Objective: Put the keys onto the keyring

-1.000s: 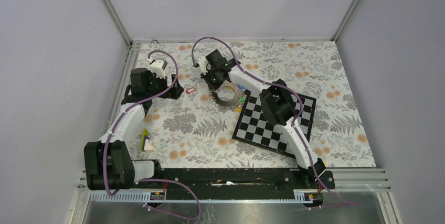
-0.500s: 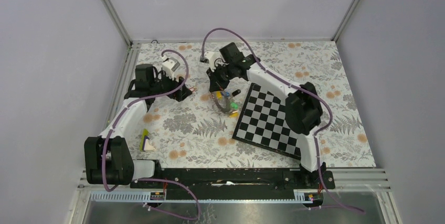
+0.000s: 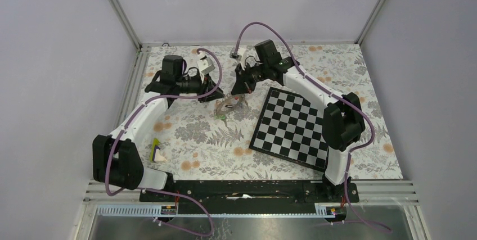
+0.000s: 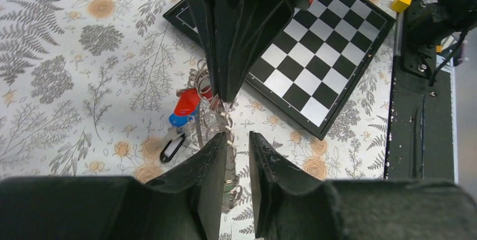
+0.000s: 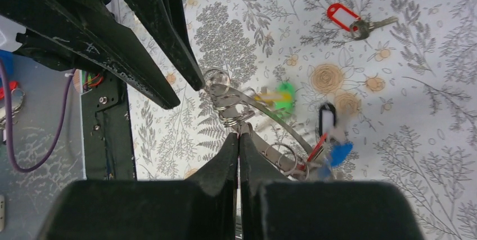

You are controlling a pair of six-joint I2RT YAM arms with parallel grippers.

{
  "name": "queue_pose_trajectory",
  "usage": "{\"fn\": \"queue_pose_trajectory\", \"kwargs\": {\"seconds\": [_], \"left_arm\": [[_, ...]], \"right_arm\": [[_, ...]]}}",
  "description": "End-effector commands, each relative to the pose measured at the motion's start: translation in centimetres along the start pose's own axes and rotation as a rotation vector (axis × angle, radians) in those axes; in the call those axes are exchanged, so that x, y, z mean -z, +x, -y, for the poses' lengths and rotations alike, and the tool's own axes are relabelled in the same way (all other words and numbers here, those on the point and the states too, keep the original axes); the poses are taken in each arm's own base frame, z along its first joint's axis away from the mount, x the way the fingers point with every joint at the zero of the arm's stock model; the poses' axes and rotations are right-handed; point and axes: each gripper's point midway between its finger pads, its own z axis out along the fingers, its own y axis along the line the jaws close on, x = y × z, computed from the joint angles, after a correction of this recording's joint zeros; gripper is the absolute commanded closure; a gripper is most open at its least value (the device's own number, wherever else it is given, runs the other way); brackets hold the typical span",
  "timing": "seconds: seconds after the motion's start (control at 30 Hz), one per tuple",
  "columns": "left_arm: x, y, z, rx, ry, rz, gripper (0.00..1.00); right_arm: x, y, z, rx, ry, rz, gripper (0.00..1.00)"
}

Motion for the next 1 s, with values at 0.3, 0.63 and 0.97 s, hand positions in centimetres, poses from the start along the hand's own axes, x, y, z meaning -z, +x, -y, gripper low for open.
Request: {"fn": "queue_pose_trajectory", "kwargs": {"seconds": [0.3,0.63,0.97], "left_arm": [[-1.7,-1.6,0.8,-0.171,0.087,0.022,0.53],[-2.3,-1.6,0.7,-0.308,0.154,0.047,0.54],[-2.7,-1.9,2.8,-0.283,0.246,0.073,0.59]], "right_arm": [[2.9,-2.3,-4.2,0.152,-0.089,0.069,1.0],[3.8,-1.3,-5.5,0.2,-0.122,0.05,1.0],[4.1,-0.7,-5.5,0.199,-0.105,0.044,1.0]]}}
